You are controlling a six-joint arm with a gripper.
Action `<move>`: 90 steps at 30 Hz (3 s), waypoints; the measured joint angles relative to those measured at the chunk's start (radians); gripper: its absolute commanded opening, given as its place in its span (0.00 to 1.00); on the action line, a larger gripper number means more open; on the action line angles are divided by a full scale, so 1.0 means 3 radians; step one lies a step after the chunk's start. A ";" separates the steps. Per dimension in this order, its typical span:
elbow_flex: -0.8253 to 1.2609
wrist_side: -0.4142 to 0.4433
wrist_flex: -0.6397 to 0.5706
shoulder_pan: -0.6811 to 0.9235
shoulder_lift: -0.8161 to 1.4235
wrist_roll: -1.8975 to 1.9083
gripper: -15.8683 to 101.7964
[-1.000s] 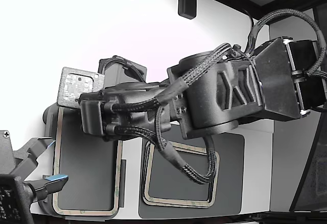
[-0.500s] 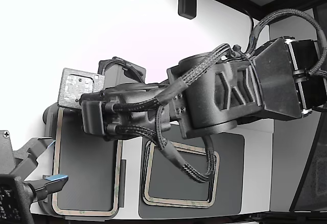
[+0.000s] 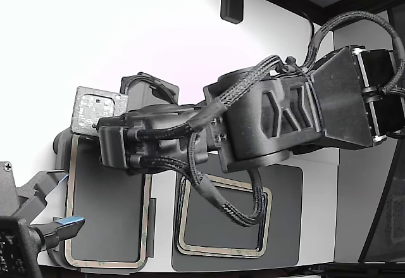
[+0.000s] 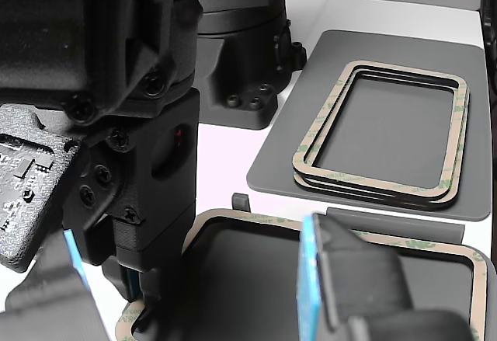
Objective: Move top rectangular frame to the holder.
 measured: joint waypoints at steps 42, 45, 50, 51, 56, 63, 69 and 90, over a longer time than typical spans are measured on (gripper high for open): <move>0.0036 -0.0041 -0.0005 -0.0005 0.0005 -0.0112 0.98; -0.0066 0.0000 0.0077 -0.0005 0.0031 -0.0102 0.98; -0.0020 0.0097 0.0072 -0.0005 0.0302 -0.0092 0.98; 0.0046 0.0102 0.0026 -0.0005 0.0378 -0.0087 0.98; 0.0624 0.0128 -0.0399 -0.0138 0.0946 0.0097 0.98; 0.1744 0.0082 -0.1074 -0.0486 0.2071 -0.0184 0.98; 0.2684 -0.0041 -0.1278 -0.0685 0.3155 -0.0276 0.98; 0.4341 -0.0159 -0.1350 -0.0864 0.5057 -0.0695 0.98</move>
